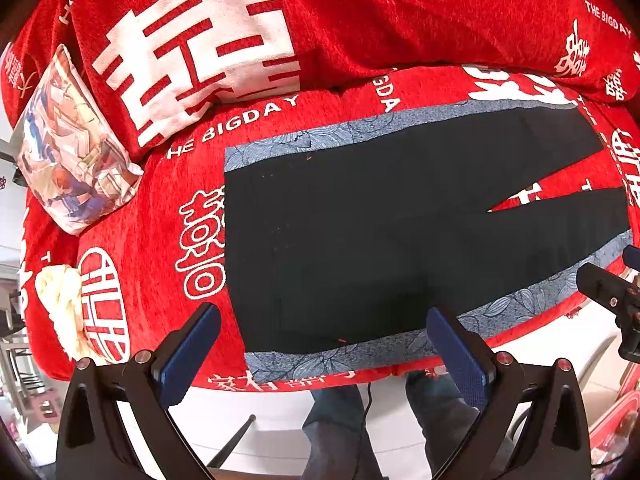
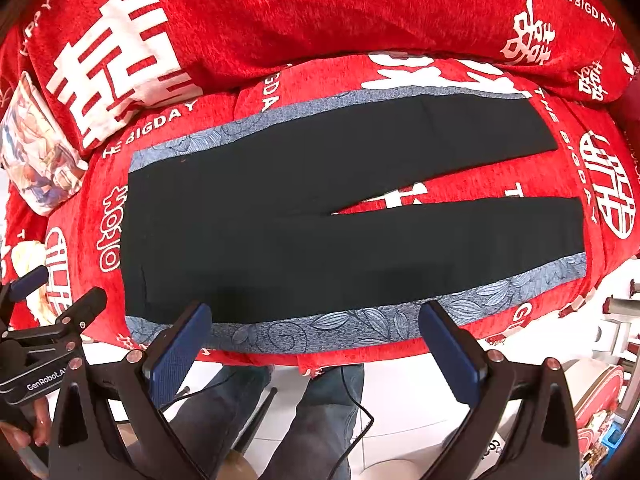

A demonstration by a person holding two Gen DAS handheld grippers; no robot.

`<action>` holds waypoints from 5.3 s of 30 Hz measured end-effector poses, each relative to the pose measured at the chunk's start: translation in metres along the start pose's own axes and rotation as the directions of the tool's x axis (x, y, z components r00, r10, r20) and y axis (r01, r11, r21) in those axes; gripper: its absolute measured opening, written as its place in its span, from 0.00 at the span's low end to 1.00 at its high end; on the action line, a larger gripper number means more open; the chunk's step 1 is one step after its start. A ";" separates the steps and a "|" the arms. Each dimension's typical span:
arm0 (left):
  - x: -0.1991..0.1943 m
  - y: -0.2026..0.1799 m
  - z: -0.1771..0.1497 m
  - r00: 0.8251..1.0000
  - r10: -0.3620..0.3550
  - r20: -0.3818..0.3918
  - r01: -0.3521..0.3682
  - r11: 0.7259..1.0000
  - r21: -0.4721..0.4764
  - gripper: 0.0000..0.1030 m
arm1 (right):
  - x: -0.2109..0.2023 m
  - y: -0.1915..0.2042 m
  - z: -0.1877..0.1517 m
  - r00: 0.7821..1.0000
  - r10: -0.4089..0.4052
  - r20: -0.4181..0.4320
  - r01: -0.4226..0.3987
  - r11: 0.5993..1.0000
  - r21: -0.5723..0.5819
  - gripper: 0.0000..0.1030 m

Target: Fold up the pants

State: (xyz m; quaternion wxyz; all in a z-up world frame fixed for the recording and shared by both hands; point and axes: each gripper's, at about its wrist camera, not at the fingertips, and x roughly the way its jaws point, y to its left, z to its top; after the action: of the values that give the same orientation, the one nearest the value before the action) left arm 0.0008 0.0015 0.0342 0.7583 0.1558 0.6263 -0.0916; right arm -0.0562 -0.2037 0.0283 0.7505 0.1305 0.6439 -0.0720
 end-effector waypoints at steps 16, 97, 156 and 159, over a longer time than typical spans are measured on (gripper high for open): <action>-0.005 -0.018 0.001 0.999 0.032 -0.016 -0.032 0.999 -0.028 1.00 | -0.002 -0.018 0.004 1.000 0.023 0.005 -0.023 1.000 -0.018 1.00; 0.207 0.084 -0.150 0.905 -0.412 0.102 0.367 0.639 -0.676 0.76 | 0.224 -0.121 -0.105 0.633 0.767 0.105 -0.688 0.495 0.530 0.32; 0.165 -0.277 0.147 0.840 -0.513 -0.174 0.530 0.845 0.068 0.85 | 0.178 -0.374 -0.116 0.844 0.525 0.108 -0.426 0.534 0.730 0.67; 0.163 -0.283 0.146 0.840 -0.510 -0.185 0.531 0.844 0.083 0.85 | 0.179 -0.375 -0.122 0.817 0.564 0.123 -0.454 0.497 0.739 0.22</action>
State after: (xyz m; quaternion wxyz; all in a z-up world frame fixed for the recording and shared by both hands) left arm 0.0733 -0.3051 -0.1353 0.6415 0.0358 0.6950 -0.3227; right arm -0.2462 -0.5160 -0.2037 0.5722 0.6118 0.5382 -0.0930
